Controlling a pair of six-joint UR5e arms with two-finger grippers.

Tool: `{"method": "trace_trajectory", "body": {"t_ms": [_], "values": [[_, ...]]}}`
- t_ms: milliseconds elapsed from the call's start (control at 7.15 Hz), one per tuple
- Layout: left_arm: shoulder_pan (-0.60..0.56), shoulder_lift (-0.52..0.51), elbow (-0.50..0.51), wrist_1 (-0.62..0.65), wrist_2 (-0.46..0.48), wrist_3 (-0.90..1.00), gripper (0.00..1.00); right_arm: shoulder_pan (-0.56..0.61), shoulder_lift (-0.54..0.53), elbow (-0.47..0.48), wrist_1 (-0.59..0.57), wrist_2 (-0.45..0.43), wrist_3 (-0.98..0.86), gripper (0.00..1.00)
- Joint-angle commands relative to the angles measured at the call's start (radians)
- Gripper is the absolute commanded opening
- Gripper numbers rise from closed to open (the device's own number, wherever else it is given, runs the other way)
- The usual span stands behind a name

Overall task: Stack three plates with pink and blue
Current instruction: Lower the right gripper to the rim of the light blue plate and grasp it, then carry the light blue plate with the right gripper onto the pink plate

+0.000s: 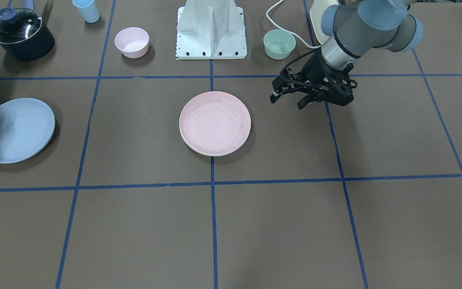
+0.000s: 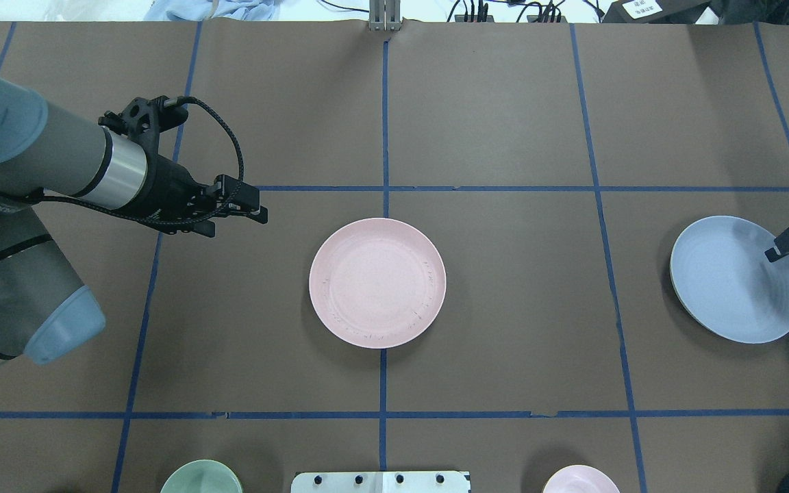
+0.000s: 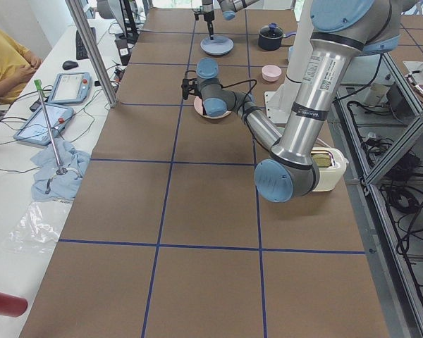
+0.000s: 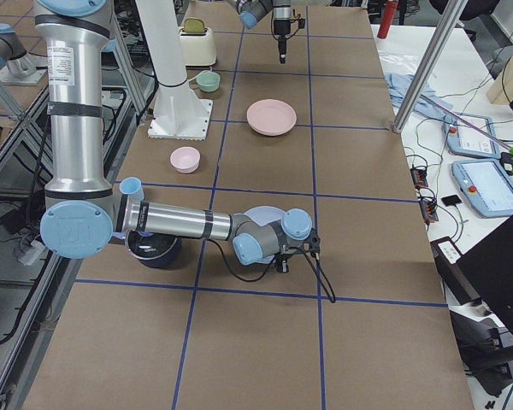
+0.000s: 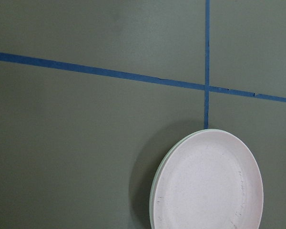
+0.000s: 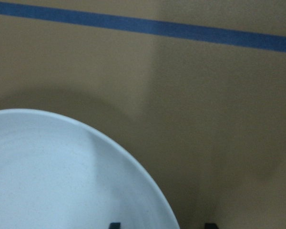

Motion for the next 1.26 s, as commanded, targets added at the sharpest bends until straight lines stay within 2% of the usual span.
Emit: {"method": "trace_trajectory", "body": {"t_ms": [0, 140, 280, 559, 699, 839, 979, 1119], "values": [[0.0, -0.002, -0.003, 0.0, 0.0, -0.003, 1.0, 0.0, 0.002, 0.011, 0.002, 0.007, 0.009, 0.0], [0.0, 0.0, -0.008, 0.0, 0.0, -0.006, 1.0, 0.002, 0.004, 0.077, -0.002, 0.022, 0.033, 0.0], [-0.002, 0.004, -0.015, 0.002, 0.0, -0.006, 1.0, 0.0, 0.048, 0.156, -0.005, 0.053, 0.24, 0.0], [-0.009, 0.033, -0.029, -0.003, -0.003, 0.005, 1.0, -0.096, 0.139, 0.296, 0.001, 0.078, 0.642, 0.0], [-0.011, 0.053, -0.035, -0.002, -0.003, 0.058, 1.0, -0.173, 0.204, 0.354, 0.001, 0.047, 0.838, 0.0], [-0.021, 0.084, -0.038, -0.003, -0.002, 0.11, 1.0, -0.274, 0.285, 0.385, -0.001, -0.037, 1.025, 0.0], [-0.04, 0.105, -0.038, -0.003, -0.002, 0.142, 1.0, -0.414, 0.356, 0.401, -0.017, -0.124, 1.153, 0.0], [-0.049, 0.11, -0.037, -0.003, 0.0, 0.168, 1.0, -0.507, 0.425, 0.401, -0.077, -0.21, 1.234, 0.0]]}}
